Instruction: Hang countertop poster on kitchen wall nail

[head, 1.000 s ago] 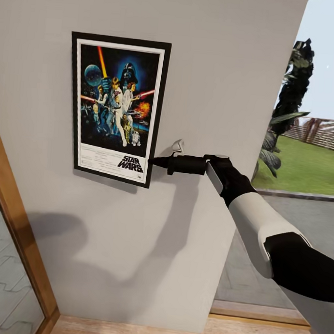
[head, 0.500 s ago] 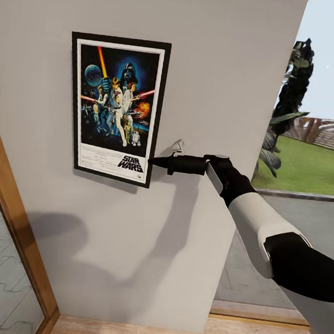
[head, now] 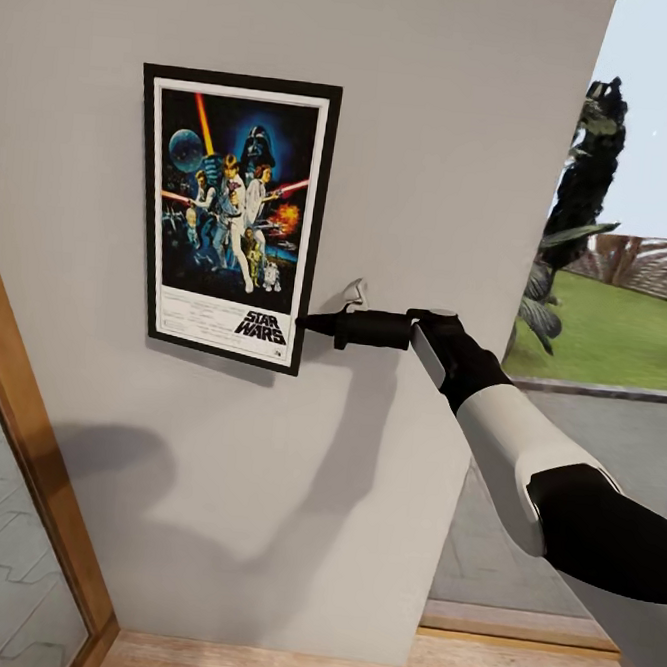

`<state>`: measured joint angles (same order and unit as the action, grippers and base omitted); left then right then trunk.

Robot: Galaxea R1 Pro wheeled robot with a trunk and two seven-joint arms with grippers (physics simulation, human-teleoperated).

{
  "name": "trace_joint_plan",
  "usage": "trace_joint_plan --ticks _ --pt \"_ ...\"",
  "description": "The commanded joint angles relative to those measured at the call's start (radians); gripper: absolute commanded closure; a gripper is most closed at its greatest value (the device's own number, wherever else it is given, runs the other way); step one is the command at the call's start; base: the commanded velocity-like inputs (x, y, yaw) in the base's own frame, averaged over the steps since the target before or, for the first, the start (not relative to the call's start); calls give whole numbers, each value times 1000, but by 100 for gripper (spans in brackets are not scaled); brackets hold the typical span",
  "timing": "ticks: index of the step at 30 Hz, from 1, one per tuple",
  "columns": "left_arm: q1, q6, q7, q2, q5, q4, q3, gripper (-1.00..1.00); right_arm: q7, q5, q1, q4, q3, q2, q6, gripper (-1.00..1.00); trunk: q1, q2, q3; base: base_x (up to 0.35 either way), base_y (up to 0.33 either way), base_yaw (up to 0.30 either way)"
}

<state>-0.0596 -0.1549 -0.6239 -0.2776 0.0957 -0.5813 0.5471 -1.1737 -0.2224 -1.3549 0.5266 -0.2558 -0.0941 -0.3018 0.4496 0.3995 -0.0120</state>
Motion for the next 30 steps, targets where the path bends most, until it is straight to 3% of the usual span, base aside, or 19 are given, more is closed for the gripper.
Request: trace_joint_plan --ticks 1,26,30 --pt "0 1 -5 0 7 0 1 -100 0 -11 0 0 -4 0 -11 100 0 1 0 1 0 0" --pt "0 2 -5 0 7 0 1 -100 2 -11 0 0 -3 0 -11 100 0 1 0 11 9 0" --pt "-23 -8 -6 23 7 9 10 -100 24 3 23 22 -9 -5 -31 100 0 1 0 0 0 0"
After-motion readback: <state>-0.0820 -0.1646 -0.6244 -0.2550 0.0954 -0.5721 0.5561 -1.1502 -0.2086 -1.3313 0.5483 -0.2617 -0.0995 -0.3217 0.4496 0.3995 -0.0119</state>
